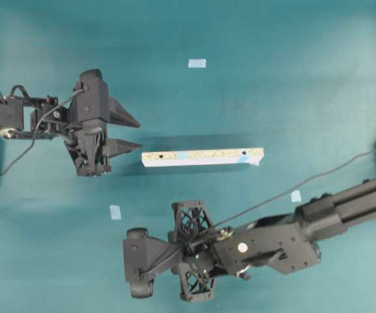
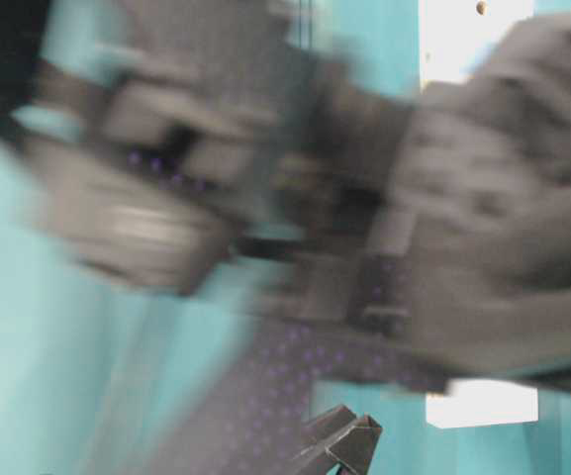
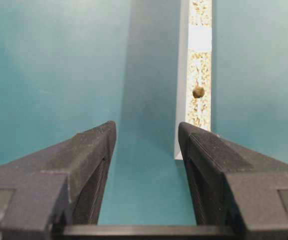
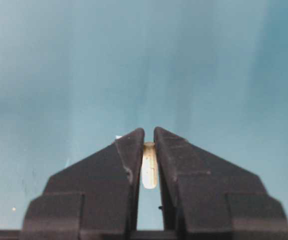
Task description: Move the wooden board into place and insert the rod into its hole.
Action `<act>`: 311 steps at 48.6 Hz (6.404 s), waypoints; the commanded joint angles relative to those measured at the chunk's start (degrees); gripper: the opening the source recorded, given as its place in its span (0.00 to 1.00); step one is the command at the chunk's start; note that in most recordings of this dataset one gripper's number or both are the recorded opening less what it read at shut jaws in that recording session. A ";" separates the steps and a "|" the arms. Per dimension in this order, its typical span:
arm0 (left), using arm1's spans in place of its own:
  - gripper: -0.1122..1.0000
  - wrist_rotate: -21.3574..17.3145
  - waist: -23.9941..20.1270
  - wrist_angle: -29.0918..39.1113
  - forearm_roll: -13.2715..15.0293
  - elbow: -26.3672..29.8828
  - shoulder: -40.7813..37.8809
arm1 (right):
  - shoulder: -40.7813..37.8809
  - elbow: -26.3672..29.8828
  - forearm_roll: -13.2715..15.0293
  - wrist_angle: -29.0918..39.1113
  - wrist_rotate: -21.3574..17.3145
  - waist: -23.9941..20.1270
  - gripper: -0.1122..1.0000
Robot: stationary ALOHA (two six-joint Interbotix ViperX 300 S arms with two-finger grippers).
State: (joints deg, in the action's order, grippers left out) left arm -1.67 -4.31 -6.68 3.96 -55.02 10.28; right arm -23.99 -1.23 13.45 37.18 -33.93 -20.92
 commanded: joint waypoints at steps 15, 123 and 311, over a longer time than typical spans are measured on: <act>0.57 0.00 -0.26 -0.44 -0.18 0.44 0.70 | 8.88 -5.19 1.93 -8.00 -0.09 2.46 0.20; 0.57 0.18 -0.26 7.03 -0.09 6.24 -0.53 | 30.76 -62.49 4.22 -89.30 14.50 28.65 0.20; 0.30 -0.62 3.43 10.63 -0.18 22.32 -21.01 | 17.93 -66.53 1.85 -86.48 19.78 28.04 0.20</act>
State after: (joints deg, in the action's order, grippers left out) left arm -2.29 -0.70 3.87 3.87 -33.40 -12.04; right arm -5.89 -67.68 15.03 -52.21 -13.97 8.00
